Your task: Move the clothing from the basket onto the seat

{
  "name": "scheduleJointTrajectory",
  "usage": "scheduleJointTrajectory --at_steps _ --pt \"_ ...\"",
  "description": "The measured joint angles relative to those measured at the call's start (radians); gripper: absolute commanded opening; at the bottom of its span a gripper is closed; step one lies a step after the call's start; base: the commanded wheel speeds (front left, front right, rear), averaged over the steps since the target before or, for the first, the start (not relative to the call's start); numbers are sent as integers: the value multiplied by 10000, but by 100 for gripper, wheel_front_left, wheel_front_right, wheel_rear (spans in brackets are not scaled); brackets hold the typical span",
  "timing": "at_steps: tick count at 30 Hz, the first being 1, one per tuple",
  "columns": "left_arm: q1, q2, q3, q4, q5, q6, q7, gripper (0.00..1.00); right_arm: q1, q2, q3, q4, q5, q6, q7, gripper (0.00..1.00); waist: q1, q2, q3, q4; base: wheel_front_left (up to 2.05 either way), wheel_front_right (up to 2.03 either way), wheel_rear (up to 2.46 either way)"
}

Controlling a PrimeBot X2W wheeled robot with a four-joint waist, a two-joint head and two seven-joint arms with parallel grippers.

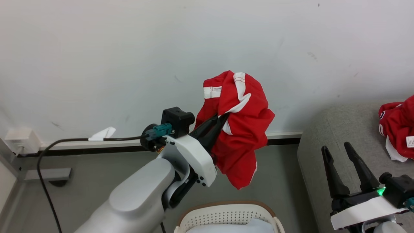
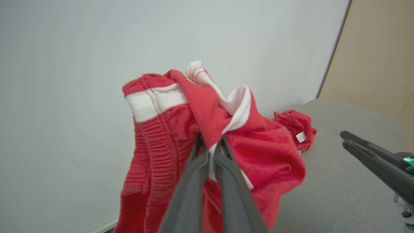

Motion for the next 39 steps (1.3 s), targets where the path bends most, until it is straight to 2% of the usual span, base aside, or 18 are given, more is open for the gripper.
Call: scheduleJointTrajectory --at_steps 7,12,18,21,28,38,39 --pt "120 217 -58 -734 -13 253 280 0 -166 -205 1034 136 288 0 0 100 1 0 62 19 0 0 0" --pt "160 213 -184 -1005 -21 290 387 0 -665 -376 2426 293 345 0 -2 100 2 0 101 86 0 0 0" --pt "221 86 -351 -1047 -21 272 449 0 -1442 -385 4261 522 1011 0 0 100 1 -1 96 273 0 0 0" --pt "221 -35 -435 -1035 -25 238 458 0 -1783 -284 4824 767 1386 0 0 100 1 -1 82 409 0 0 0" --pt "215 -339 -650 -1032 -69 86 541 0 -2513 61 5687 1743 2334 0 0 100 2 0 65 819 0 0 0" --pt "356 -681 -963 -878 -178 -130 637 0 -3277 441 5572 2600 2708 0 0 100 1 -1 0 1439 0 0 0" --pt "362 -692 -974 -855 -184 -150 637 0 -3306 454 5590 2652 2706 0 0 75 2 0 -8 1475 0 0 0"
